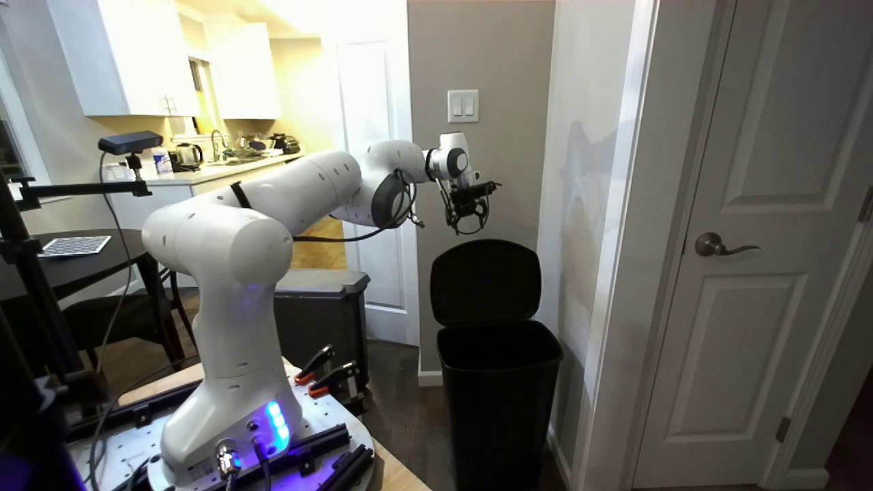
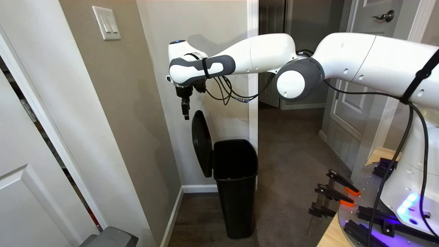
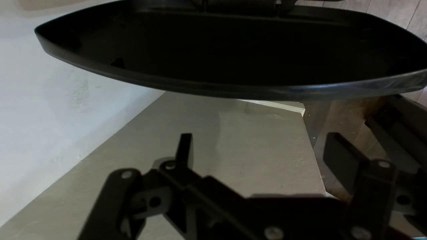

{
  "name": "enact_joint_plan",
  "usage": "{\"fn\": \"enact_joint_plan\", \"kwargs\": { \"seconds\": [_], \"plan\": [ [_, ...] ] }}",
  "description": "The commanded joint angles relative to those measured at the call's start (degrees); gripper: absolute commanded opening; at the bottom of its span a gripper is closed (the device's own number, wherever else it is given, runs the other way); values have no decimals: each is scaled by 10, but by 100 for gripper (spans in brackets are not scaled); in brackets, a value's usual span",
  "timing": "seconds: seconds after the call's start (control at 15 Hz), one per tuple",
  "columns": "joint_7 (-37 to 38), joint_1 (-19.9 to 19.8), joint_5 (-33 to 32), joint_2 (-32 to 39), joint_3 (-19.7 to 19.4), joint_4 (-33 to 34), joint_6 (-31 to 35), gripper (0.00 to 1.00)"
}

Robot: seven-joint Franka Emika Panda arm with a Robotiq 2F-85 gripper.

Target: Close the lid of the bin

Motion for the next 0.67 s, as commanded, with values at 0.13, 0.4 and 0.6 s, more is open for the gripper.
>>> {"fn": "enact_joint_plan", "kwargs": {
  "seconds": [0.13, 0.4, 0.6],
  "plan": [
    [-3, 1, 15, -4, -14, -11, 7, 100],
    [-8, -8, 24, 12, -12, -7, 25, 100],
    [-18, -9, 27, 26, -11, 1, 62, 100]
  ]
}}
